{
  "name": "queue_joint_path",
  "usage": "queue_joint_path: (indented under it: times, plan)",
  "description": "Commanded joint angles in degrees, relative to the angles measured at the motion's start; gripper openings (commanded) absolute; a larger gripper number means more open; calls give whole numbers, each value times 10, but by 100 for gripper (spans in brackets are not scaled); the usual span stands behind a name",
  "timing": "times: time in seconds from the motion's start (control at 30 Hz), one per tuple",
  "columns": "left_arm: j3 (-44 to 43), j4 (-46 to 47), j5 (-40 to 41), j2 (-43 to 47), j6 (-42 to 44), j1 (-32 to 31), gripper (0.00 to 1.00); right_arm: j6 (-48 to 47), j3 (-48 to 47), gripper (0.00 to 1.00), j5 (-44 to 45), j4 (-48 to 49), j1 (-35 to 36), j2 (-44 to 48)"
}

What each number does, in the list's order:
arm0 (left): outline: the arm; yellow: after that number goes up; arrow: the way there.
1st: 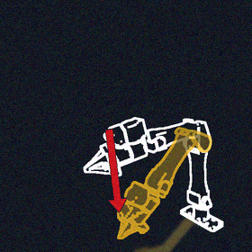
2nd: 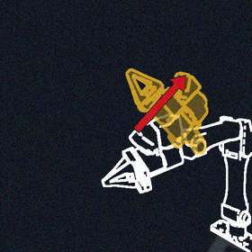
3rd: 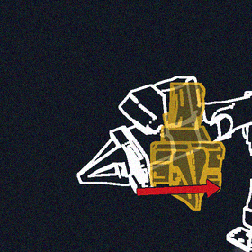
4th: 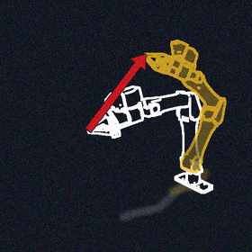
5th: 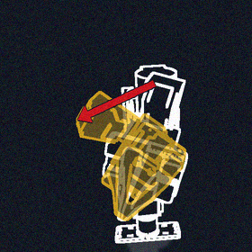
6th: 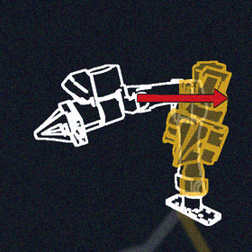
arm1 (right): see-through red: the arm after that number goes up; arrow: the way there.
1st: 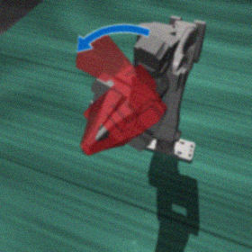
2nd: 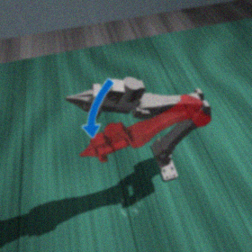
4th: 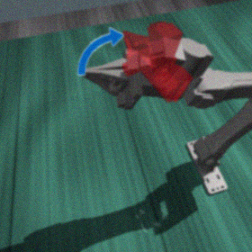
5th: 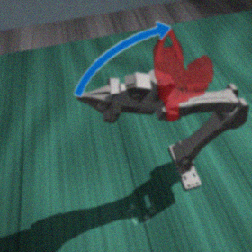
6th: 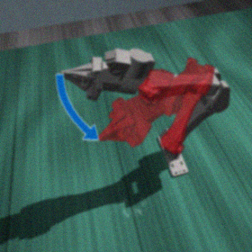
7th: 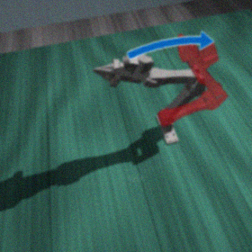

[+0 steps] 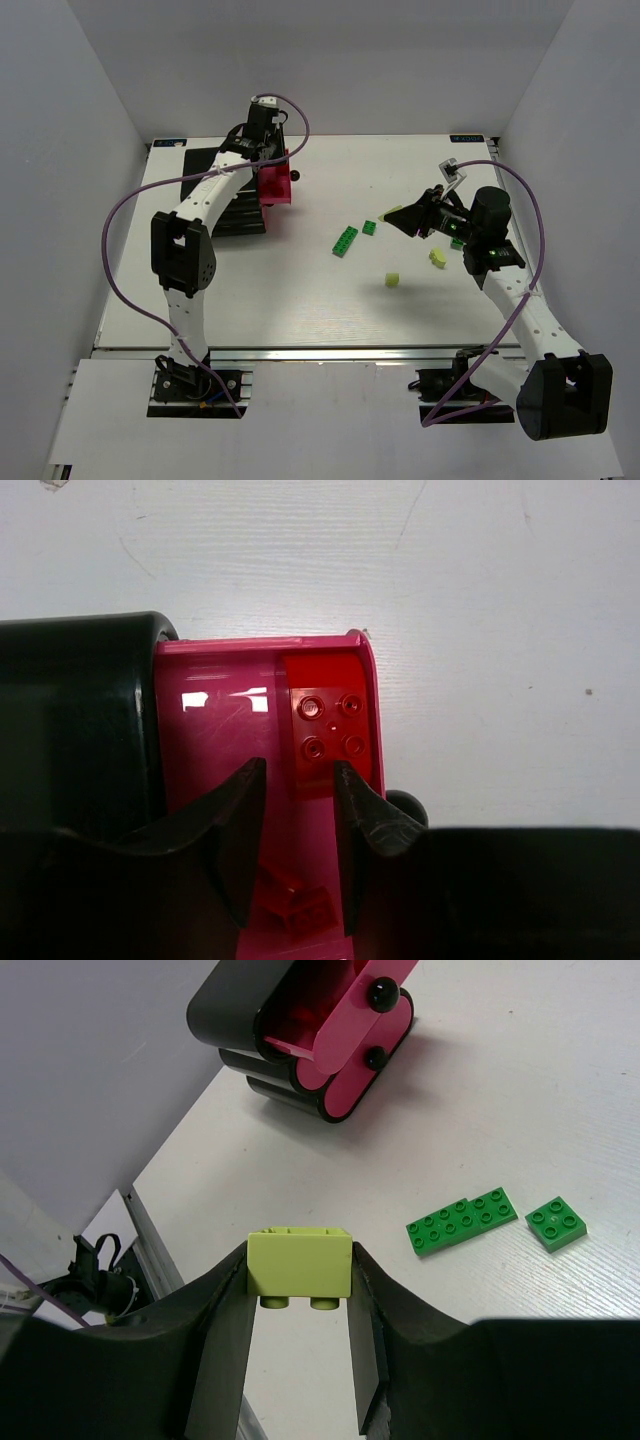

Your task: Sort the legos into containers by color

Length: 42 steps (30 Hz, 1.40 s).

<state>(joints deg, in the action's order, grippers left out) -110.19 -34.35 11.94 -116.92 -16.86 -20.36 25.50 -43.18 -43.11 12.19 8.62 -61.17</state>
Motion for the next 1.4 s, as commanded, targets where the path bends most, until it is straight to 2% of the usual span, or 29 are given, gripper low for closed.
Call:
queue_joint_path:
  times: [0.0,0.33,0.77,1.23,1.37]
  plan:
    - [-32,2,-3,2,-10,3,44,1,0,0,-9,24,-4,2]
    - [-33,-1,9,-9,-11,3,40,1,0,0,-11,23,-7,2]
    - [-28,-1,0,-23,-13,3,40,2,1,0,-13,23,-9,0]
    - [-1,18,4,-12,-15,3,17,3,0,0,-15,23,-13,1]
    - [2,22,8,-4,-11,3,14,3,0,0,-15,23,-12,2]
